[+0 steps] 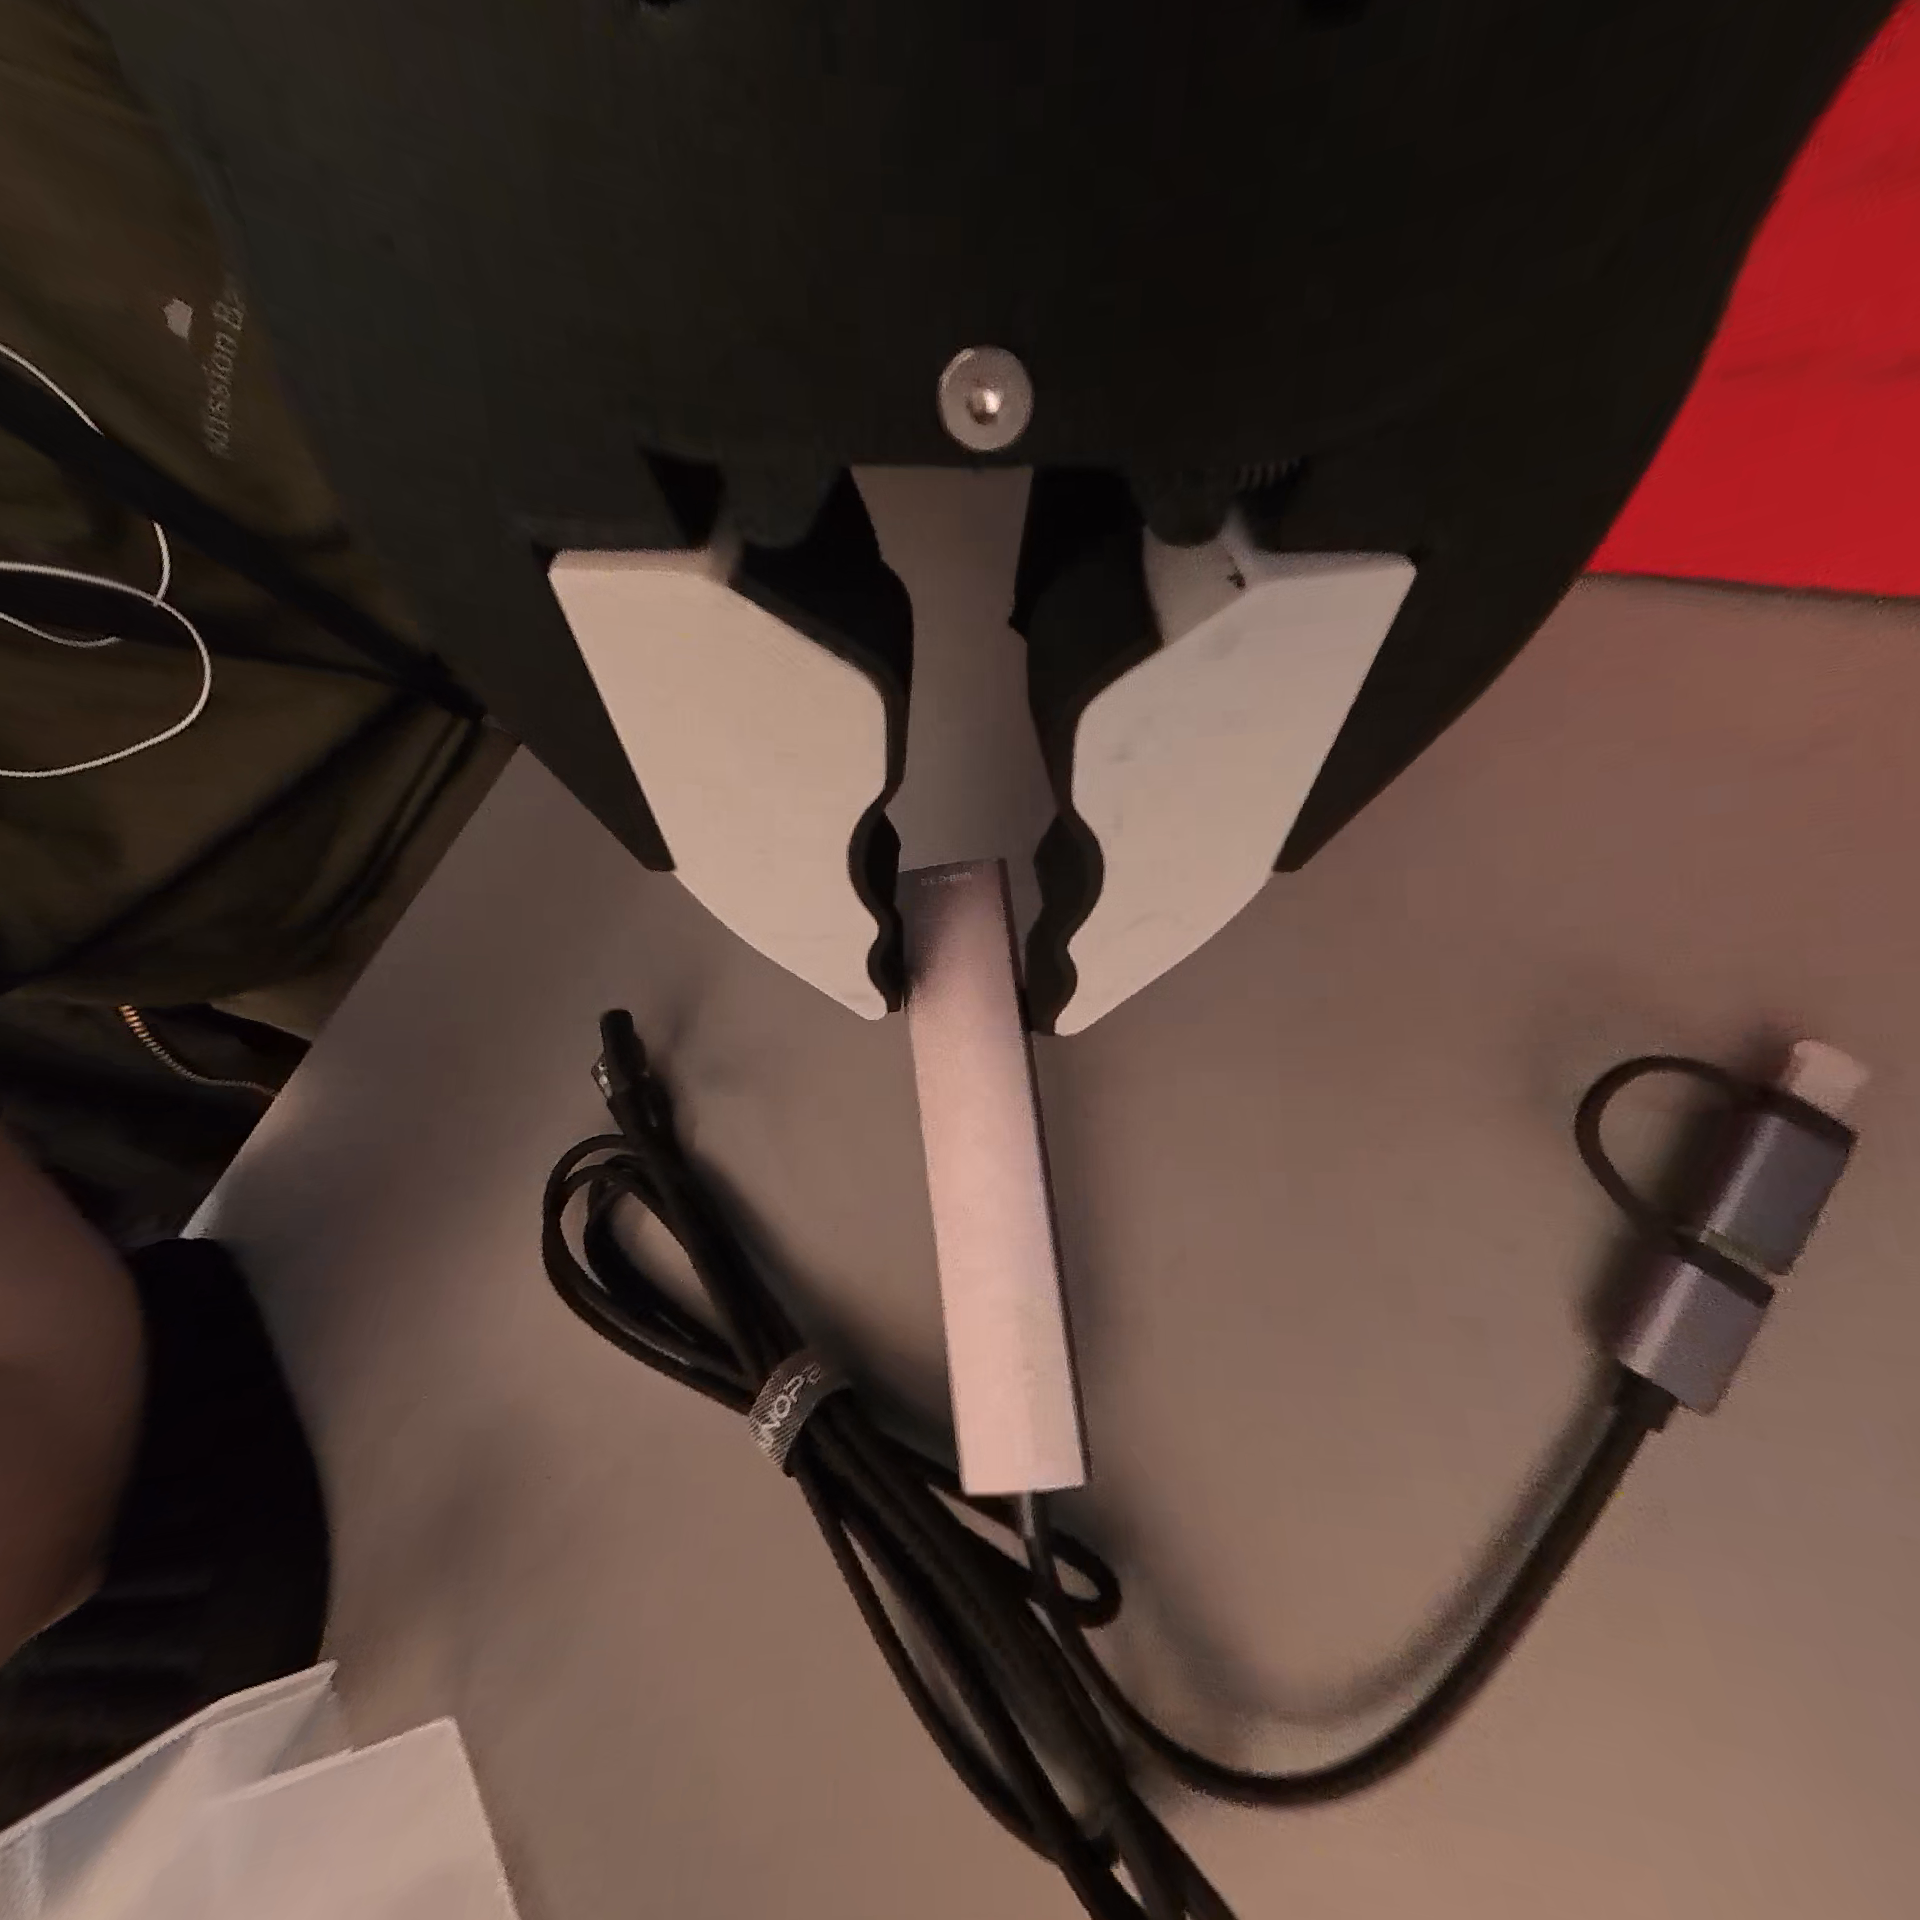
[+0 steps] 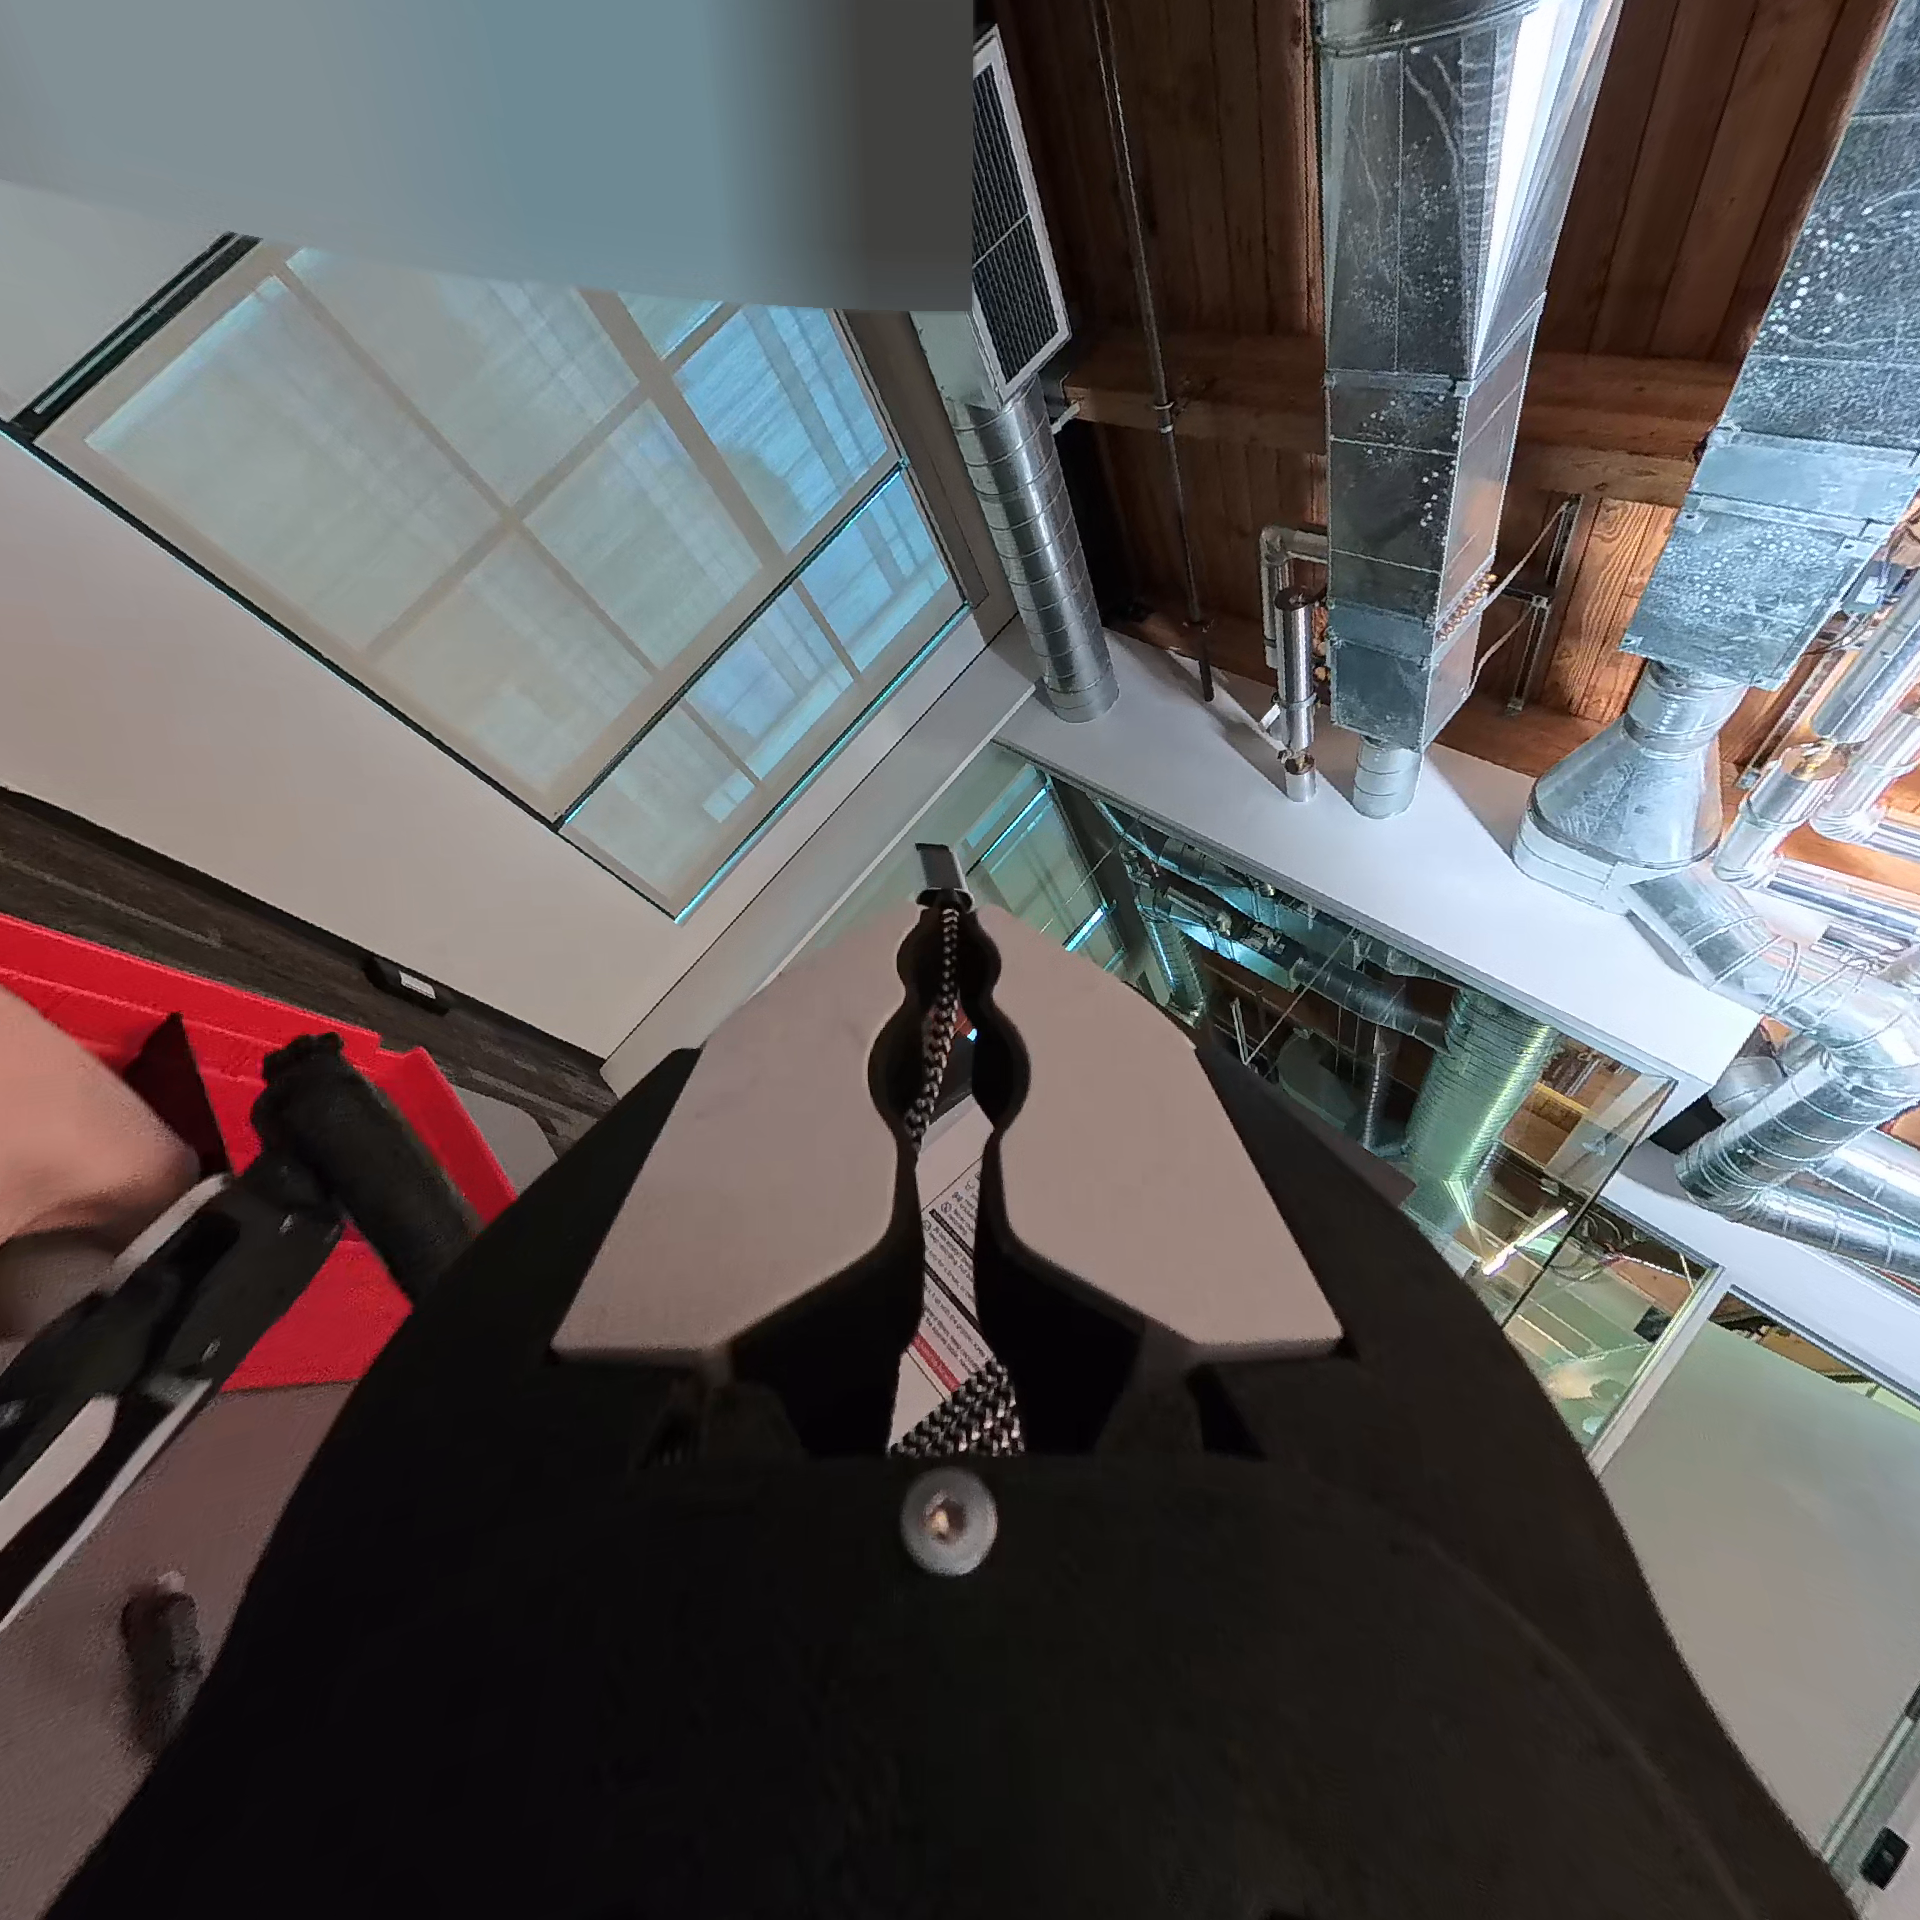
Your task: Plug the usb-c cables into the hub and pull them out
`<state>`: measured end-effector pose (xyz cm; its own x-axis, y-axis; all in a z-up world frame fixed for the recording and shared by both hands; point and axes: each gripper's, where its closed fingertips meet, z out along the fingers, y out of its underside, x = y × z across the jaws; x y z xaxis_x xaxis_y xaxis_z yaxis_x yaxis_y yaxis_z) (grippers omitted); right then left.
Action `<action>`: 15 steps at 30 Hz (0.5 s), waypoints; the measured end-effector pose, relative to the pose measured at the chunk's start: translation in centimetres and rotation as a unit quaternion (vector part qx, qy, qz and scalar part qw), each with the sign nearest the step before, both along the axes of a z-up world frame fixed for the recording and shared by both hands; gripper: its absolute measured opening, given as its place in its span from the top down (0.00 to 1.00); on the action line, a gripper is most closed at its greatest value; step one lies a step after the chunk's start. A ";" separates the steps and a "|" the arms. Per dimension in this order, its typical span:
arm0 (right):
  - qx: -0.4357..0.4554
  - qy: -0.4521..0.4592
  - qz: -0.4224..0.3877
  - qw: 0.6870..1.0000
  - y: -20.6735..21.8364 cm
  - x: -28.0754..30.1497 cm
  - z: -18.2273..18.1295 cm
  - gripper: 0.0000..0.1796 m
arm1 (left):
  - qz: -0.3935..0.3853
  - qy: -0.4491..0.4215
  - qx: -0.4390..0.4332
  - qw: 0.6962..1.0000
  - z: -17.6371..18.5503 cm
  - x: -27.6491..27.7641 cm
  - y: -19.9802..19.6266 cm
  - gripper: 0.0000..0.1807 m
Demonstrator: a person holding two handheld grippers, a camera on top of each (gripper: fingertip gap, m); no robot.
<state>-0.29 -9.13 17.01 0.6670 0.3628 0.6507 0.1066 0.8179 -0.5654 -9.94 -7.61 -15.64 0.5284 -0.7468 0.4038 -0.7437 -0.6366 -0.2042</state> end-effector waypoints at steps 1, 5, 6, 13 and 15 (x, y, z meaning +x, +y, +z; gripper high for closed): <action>-0.001 0.000 0.001 1.000 0.0 0.0 0.0 0.98 | 0.007 -0.009 0.006 1.000 0.7 -0.4 0.2 0.88; -0.012 -0.003 0.005 1.000 0.4 -0.3 -0.3 0.98 | 0.042 -0.058 0.029 0.997 3.4 -1.9 1.5 0.88; -0.019 -0.006 0.008 1.000 0.6 -0.5 -0.5 0.98 | 0.051 -0.073 0.033 0.995 4.1 -2.3 1.7 0.88; -0.100 -0.024 0.029 0.994 2.8 -3.4 -2.9 0.98 | 0.123 -0.175 0.075 0.974 9.4 -6.3 3.7 0.88; -0.126 -0.042 0.034 0.991 3.2 -4.8 -4.1 0.98 | 0.145 -0.216 0.085 0.962 11.1 -7.6 4.2 0.88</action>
<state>-5.10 -5.90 12.93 0.5825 0.5633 0.5860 0.1111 0.6589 -0.7439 -17.54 -3.45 -4.56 0.5356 -0.6670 0.5179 -0.3620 -0.7354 -0.5729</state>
